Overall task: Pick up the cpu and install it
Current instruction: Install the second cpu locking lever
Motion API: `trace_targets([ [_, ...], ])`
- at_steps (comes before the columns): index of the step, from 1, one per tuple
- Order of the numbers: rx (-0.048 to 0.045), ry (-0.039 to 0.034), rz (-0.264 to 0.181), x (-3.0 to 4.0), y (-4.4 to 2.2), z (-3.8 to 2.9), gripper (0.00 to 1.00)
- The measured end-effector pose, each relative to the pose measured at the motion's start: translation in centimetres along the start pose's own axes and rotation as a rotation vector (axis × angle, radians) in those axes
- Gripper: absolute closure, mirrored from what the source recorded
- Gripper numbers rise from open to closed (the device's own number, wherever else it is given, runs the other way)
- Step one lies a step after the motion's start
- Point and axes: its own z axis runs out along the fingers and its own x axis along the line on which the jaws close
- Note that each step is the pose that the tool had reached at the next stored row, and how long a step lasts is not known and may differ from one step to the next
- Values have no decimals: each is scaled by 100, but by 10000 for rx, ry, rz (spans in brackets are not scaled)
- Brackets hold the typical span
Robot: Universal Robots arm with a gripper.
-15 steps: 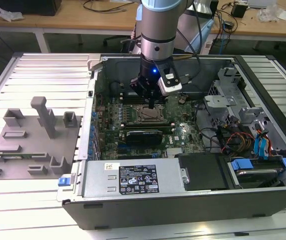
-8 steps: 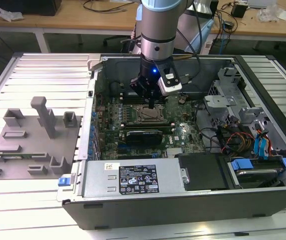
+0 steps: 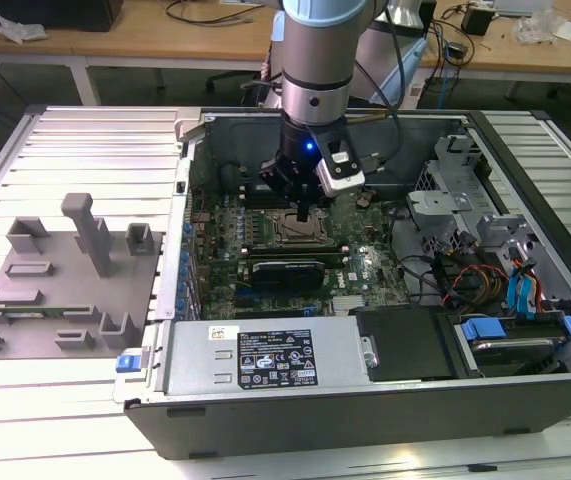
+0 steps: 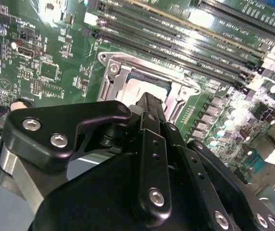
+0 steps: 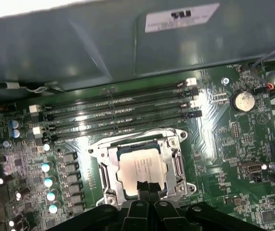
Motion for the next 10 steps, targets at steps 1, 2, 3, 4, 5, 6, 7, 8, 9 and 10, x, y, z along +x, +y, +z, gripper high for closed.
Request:
trace_targets([
  [1,-1,-1,0,-1,-7,0,89],
  [2,-1,-1,0,-1,-10,0,89],
  [3,1,0,2,-1,-10,-3,89],
  [4,0,0,1,-2,-11,-14,89],
  [5,0,0,0,-3,-11,-28,89],
  [6,0,0,0,-3,-11,-43,89],
  [7,-1,0,1,-3,-10,-64,89],
  [8,-1,-1,1,-4,-10,-84,89],
  [9,-1,-1,0,-4,-10,-103,89],
  [10,-1,0,0,-5,-10,-132,89],
])
